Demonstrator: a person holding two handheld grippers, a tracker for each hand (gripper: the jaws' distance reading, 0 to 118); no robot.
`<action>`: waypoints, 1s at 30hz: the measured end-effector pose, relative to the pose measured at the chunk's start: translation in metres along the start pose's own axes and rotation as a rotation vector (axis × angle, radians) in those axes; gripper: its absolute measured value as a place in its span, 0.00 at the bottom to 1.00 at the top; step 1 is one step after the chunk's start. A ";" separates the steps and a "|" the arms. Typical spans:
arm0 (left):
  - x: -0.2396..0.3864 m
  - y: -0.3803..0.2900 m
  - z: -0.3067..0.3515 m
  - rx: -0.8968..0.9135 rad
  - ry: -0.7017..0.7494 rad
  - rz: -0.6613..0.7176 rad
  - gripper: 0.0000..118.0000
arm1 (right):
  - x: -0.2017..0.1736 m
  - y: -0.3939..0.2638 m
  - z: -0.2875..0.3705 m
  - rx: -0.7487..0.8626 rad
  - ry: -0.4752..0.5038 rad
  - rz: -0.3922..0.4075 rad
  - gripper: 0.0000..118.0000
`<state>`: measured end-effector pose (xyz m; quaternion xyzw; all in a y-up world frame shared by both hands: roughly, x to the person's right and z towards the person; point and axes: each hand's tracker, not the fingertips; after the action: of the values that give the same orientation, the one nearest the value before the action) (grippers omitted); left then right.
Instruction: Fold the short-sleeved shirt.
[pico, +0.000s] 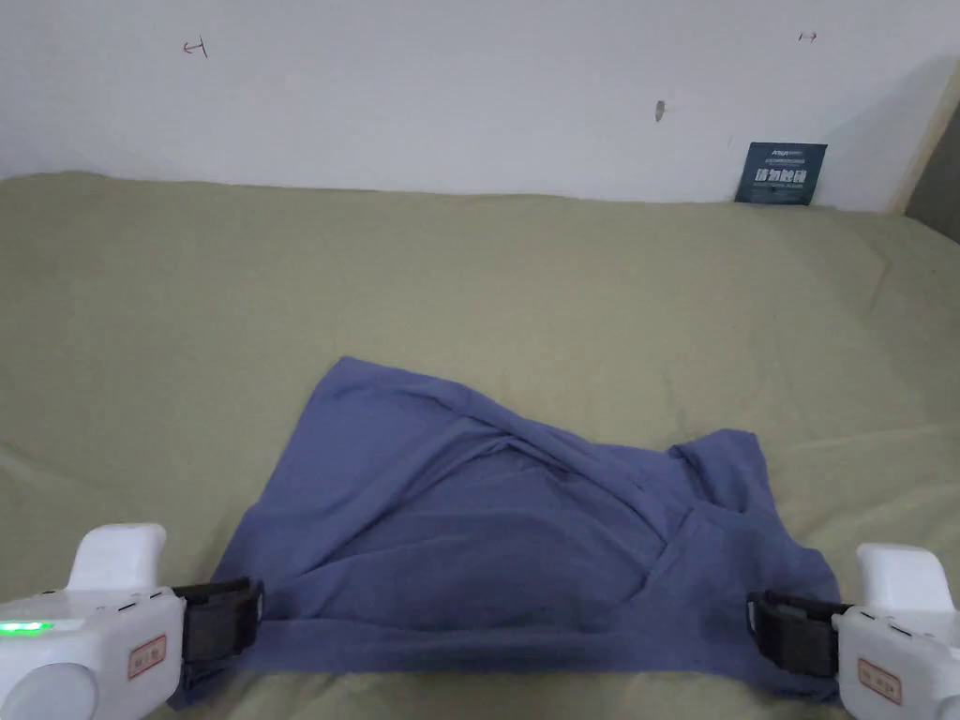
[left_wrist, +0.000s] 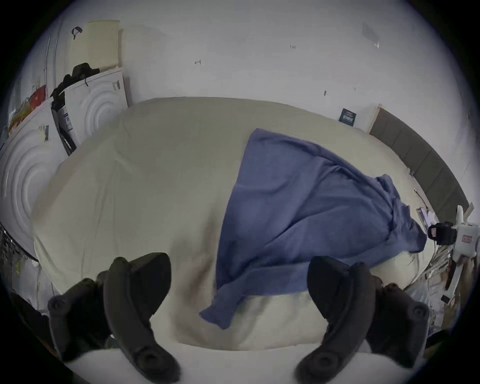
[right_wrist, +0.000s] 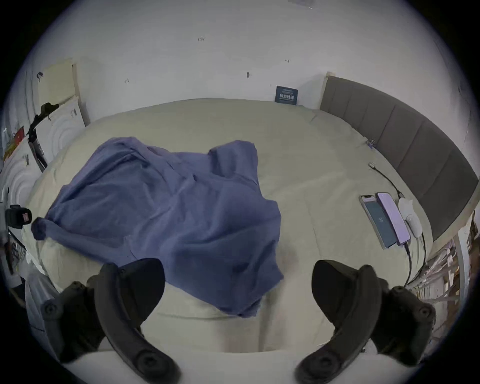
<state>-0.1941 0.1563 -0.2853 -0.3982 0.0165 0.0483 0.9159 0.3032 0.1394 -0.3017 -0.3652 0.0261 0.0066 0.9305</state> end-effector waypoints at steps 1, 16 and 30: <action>0.006 0.004 0.000 0.019 -0.001 -0.028 0.61 | -0.005 0.002 0.000 0.032 0.008 -0.006 0.45; 0.049 0.131 -0.114 0.059 -0.008 -0.091 0.00 | -0.033 0.058 -0.048 0.126 0.034 -0.023 0.00; 0.060 0.242 -0.299 -0.149 0.086 -0.101 1.00 | -0.034 0.103 -0.134 0.110 0.033 0.030 0.00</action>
<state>-0.1561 0.1060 -0.6698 -0.4672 0.0320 -0.0142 0.8835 0.2604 0.1241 -0.4675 -0.3131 0.0471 0.0132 0.9485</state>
